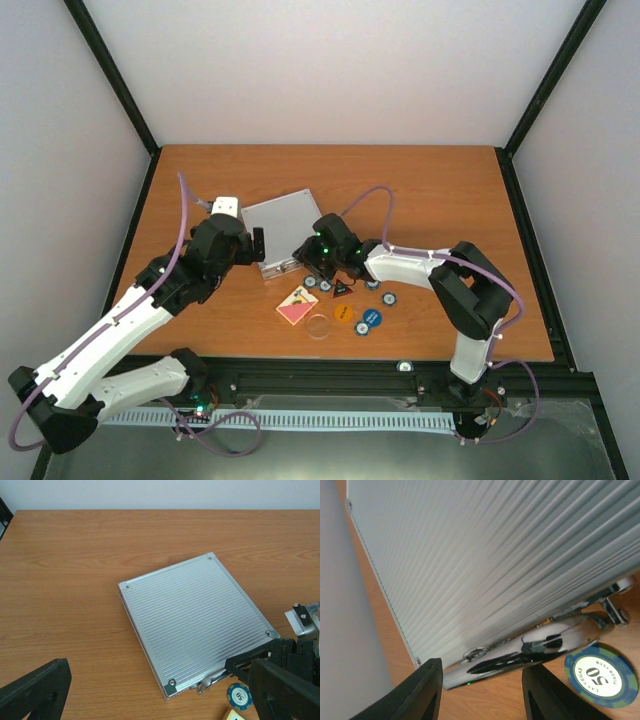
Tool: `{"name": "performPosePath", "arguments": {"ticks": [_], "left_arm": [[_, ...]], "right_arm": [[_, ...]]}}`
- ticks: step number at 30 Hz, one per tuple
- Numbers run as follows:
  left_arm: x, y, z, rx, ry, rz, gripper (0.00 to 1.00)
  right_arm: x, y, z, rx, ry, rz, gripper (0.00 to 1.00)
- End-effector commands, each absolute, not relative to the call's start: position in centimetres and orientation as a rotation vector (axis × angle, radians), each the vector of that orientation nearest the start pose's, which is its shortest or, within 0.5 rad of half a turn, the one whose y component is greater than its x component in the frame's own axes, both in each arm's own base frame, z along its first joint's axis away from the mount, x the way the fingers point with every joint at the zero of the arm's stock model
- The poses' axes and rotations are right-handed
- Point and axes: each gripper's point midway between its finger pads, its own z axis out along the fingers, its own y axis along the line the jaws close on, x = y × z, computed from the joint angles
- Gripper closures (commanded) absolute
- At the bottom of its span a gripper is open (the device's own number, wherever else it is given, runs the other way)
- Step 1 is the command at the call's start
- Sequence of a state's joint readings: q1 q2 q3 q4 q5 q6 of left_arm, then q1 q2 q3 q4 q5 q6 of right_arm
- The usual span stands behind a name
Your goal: Pack up texas hold em set
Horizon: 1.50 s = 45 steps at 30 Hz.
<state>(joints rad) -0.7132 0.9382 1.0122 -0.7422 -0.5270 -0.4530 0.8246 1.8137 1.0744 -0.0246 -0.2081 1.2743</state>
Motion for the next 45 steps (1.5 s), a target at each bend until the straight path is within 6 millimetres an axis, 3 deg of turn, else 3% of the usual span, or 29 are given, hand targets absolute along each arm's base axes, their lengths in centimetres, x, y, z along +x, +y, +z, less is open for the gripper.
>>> {"name": "performPosePath", "arguments": {"ticks": [1,6,11,15,18,20,23,34,45], "left_arm": [[26.4,-11.5,26.8,0.001,2.140,-0.098,0.00],[26.4,-11.7,26.6,0.006,2.145,-0.107,0.00],[26.3,-11.8,26.5,0.007,2.147,-0.124,0.00],[26.1,-11.8,26.3,0.013,2.152,-0.124,0.00],[26.0,-11.7,26.4,0.012,2.151,-0.127,0.00],[25.8,-11.6,26.3,0.012,2.150,-0.127,0.00],[25.7,-11.6,26.2,0.023,2.155,-0.129,0.00],[24.9,-12.0,25.6,0.079,2.153,-0.179,0.00],[24.7,-13.4,22.5,0.080,2.196,-0.272,0.00]], "right_arm": [[31.2,37.6,9.0,0.543,2.565,1.135,0.55],[31.3,37.6,7.9,0.572,2.583,1.111,0.55],[31.6,37.6,7.0,0.616,2.581,1.107,0.65],[31.8,37.6,6.6,0.643,2.579,1.092,0.79],[31.7,37.5,6.5,0.652,2.582,1.088,0.83],[31.7,37.4,6.6,0.653,2.580,1.092,0.91],[31.7,37.2,7.7,0.653,2.555,1.108,0.97],[32.3,36.7,13.4,0.561,2.444,1.136,0.97],[33.2,37.9,17.5,0.465,2.380,1.192,0.97]]}}
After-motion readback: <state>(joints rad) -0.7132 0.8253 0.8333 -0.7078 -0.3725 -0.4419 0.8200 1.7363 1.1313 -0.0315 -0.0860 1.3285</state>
